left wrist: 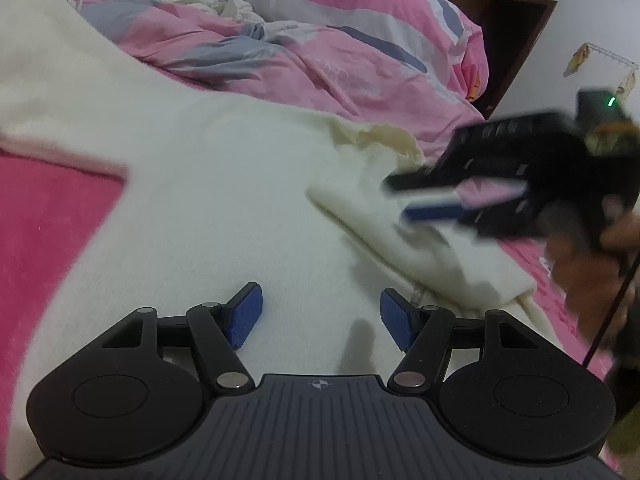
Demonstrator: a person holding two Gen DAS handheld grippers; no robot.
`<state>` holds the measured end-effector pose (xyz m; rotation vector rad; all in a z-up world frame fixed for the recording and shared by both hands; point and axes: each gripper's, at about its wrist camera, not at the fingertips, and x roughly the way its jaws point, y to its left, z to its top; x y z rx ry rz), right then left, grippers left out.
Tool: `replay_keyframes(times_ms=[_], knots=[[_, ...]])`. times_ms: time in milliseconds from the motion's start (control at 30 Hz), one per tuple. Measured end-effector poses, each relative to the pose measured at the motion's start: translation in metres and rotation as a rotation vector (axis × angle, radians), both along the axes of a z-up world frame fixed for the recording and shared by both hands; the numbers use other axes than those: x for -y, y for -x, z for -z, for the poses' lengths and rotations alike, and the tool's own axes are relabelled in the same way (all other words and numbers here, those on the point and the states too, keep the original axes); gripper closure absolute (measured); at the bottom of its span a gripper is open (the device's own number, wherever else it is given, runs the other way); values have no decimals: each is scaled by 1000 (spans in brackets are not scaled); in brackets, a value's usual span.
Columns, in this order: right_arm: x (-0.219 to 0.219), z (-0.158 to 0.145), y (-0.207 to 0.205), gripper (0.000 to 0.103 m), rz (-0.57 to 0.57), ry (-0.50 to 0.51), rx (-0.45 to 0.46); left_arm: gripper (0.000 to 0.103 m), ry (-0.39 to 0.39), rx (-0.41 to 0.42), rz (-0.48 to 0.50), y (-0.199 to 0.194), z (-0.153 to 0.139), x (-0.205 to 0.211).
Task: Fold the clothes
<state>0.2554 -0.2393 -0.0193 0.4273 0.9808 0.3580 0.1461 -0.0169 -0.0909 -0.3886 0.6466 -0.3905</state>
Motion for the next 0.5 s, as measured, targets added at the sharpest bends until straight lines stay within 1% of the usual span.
replay_keyframes(times_ms=[33, 100, 200, 233, 267, 333, 400, 467, 500], knots=[[1, 5, 4, 65, -11, -39, -19, 38, 2, 0, 0, 0, 0, 0], [15, 4, 16, 59, -10, -129, -13, 38, 8, 0, 0, -1, -1, -1], [57, -9, 31, 56, 100, -166, 61, 38, 17, 1, -2, 0, -1, -2], [71, -14, 36, 54, 137, -177, 85, 38, 20, 1, -2, 0, -1, -2], [83, -13, 33, 50, 183, -174, 78, 38, 22, 2, -3, 0, -1, -3], [105, -6, 25, 49, 258, -184, 45, 38, 26, 2, -3, 0, -1, -4], [111, 10, 15, 49, 265, -241, -12, 38, 41, 3, -4, 1, -1, -7], [101, 25, -1, 49, 232, -273, -57, 38, 70, 3, -7, 1, 0, -11], [95, 31, -6, 49, 224, -273, -66, 38, 85, 2, -8, 1, 1, -13]])
